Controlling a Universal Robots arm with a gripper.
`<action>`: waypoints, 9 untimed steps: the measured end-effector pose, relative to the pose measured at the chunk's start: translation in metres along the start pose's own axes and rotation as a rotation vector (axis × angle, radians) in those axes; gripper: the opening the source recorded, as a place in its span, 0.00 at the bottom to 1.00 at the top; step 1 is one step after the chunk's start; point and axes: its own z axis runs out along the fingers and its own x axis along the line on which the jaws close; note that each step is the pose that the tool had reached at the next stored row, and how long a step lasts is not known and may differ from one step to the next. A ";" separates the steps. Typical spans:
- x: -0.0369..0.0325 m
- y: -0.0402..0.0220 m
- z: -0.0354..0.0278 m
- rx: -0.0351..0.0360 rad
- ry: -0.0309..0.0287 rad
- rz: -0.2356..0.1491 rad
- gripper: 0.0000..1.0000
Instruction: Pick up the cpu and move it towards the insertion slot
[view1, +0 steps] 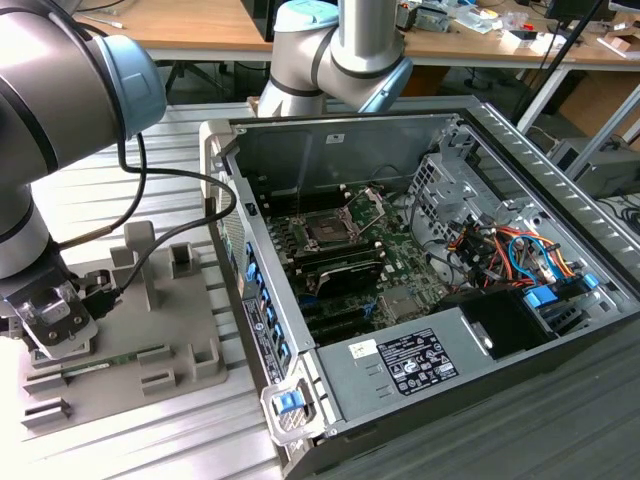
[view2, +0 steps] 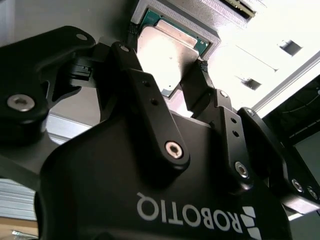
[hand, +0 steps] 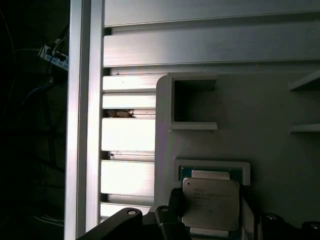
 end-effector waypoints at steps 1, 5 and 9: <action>0.0000 0.0000 0.0000 0.0000 0.0000 0.000 0.55; 0.0000 0.0000 0.0001 0.0000 0.0000 0.000 0.55; 0.0000 0.0000 0.0001 -0.0001 0.0000 0.000 0.55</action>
